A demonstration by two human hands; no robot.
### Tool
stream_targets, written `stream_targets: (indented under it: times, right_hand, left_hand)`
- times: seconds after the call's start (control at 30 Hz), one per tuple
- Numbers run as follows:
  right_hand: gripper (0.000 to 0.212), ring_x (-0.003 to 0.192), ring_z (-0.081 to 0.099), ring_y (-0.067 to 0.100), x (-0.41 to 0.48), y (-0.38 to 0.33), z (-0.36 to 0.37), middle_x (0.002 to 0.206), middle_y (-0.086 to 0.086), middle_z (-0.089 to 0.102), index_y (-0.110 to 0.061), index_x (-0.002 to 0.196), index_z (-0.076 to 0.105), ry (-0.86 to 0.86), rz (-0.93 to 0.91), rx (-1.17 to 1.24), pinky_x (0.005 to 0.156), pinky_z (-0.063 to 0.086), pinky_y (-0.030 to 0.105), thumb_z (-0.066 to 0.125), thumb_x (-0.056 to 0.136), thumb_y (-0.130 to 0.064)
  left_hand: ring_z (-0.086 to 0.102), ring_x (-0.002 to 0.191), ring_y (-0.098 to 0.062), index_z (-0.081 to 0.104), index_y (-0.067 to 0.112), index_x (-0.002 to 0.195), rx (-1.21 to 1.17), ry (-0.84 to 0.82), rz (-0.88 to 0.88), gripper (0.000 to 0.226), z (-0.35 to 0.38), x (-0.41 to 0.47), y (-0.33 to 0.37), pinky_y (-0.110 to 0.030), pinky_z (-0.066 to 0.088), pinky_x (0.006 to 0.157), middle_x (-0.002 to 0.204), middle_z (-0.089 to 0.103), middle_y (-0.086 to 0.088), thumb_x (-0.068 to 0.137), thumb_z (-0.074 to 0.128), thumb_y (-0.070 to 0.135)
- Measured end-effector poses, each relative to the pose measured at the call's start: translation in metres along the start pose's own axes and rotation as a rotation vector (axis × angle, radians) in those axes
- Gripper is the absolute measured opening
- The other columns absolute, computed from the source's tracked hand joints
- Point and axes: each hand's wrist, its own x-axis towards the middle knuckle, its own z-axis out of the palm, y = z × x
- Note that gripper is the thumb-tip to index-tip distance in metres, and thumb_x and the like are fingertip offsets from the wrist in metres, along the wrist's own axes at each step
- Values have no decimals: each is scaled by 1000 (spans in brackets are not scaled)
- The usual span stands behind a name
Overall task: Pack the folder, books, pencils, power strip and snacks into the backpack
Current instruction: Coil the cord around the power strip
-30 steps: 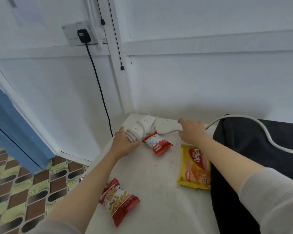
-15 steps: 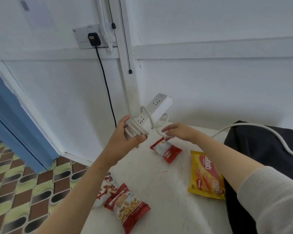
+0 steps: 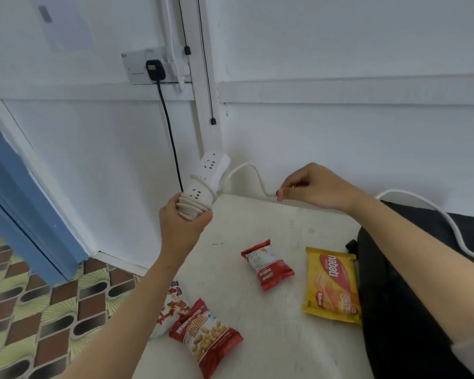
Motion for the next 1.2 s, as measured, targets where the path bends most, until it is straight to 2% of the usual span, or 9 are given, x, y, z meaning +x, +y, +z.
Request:
stream_targets:
  times: [0.07,0.17,0.27,0.4,0.57,0.7,0.8,0.93,1.2]
  right_hand:
    - [21,87,63,34,-9,-15,-4,88,11,71,-31,79,75,-70,-8,-103,83,50,44,62,76,-47]
    - [22,66,59,1,-24,-26,-10,67,-19,66,-21,95,73,-188,35,-252,64,43,24,57,89,-34]
    - [19,52,57,-2,-36,-32,-10,48,-16,59,-21,101,67,-297,109,-325,63,37,15,52,92,-28]
    - [15,84,64,11,-41,-34,-4,87,-2,71,-16,94,69,-395,198,-428,87,50,29,56,87,-15]
    - [16,75,57,8,-38,-36,3,80,-7,62,-14,88,64,-442,322,-416,78,45,21,51,92,-20]
    - [48,117,53,24,-25,-31,10,130,8,56,-9,129,52,-311,318,-521,99,41,34,50,93,-40]
    - [77,135,34,16,-18,-31,11,148,-1,36,-25,146,25,-99,177,-122,103,30,27,64,83,-45]
    - [60,130,42,1,-11,-34,18,137,-17,51,-32,131,47,-71,-110,533,107,32,28,67,75,-42]
    - [20,102,62,-1,-4,-38,37,100,-14,71,-30,93,71,-51,-49,570,93,39,18,63,78,-42]
  left_hand:
    - [61,73,-19,59,26,91,-54,54,-9,47,2,2,-3,-37,55,61,87,62,-5,48,69,40]
    - [62,89,-18,42,23,132,-83,84,-19,83,5,5,0,-30,55,71,105,57,-1,59,79,26]
    - [60,75,-8,19,37,144,-146,34,70,99,4,8,6,-19,52,62,95,54,6,70,75,3]
    - [55,74,-22,31,55,134,-35,-60,112,89,5,11,14,-30,51,50,108,49,-15,58,70,32]
    - [58,82,-25,40,48,131,42,-73,208,82,11,6,20,-43,57,62,112,48,-15,58,73,31]
    - [54,87,-22,17,49,141,30,-71,306,103,13,-2,34,-36,52,67,106,45,-13,57,72,27]
    - [51,84,-21,14,52,141,-7,-124,378,105,14,-13,47,-31,48,69,102,44,-13,58,71,24]
    - [55,84,-22,15,48,143,-104,-202,384,102,16,-20,53,-29,50,68,103,47,-18,62,70,17]
    - [53,102,1,22,48,141,-157,-212,394,93,16,-25,59,-20,50,83,116,43,-2,65,69,20]
